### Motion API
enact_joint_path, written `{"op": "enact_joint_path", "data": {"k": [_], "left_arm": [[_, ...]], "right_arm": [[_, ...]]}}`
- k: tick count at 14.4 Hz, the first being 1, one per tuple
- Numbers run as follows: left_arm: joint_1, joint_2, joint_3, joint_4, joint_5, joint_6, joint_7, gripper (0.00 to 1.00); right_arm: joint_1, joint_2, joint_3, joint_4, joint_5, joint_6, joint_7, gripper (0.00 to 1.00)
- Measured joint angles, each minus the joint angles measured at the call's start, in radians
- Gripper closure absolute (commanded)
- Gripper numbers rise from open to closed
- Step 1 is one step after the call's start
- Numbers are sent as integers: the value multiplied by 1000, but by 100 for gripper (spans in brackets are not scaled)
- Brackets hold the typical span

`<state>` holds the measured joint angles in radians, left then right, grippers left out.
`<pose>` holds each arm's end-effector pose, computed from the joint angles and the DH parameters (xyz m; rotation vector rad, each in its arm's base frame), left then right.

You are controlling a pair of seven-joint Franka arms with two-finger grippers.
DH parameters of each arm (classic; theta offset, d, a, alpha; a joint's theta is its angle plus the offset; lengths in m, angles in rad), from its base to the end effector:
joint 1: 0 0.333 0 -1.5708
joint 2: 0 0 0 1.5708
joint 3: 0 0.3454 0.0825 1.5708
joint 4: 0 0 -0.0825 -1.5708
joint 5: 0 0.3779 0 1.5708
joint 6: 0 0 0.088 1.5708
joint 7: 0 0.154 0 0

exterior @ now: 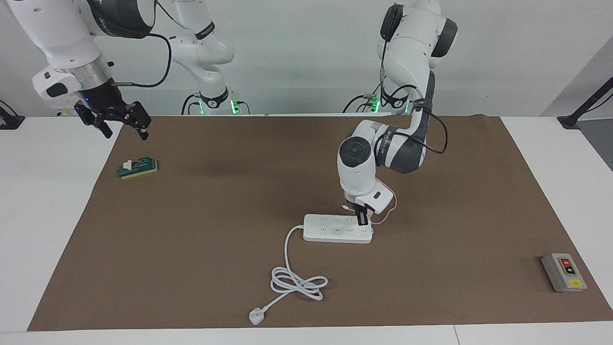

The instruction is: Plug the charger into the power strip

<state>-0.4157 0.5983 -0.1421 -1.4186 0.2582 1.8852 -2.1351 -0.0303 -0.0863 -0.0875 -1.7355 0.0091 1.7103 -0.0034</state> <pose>0.6248 -0.3343 0.3236 -2.1787 -2.0321 -0.1903 0.5292 -0.0631 0.5884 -3.1220 0.1802 -0.0964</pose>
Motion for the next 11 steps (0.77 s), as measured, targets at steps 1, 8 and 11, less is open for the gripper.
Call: {"op": "enact_joint_path", "data": {"k": [1, 8, 11], "left_arm": [[0, 0, 0, 0, 0, 0, 1, 100], [-9, 3, 3, 3, 10, -8, 8, 100], [-10, 4, 3, 3, 20, -12, 14, 100]], "right_arm": [[0, 0, 0, 0, 0, 0, 0, 0], [0, 0, 0, 0, 0, 0, 0, 0], [0, 0, 0, 0, 0, 0, 0, 0]]}}
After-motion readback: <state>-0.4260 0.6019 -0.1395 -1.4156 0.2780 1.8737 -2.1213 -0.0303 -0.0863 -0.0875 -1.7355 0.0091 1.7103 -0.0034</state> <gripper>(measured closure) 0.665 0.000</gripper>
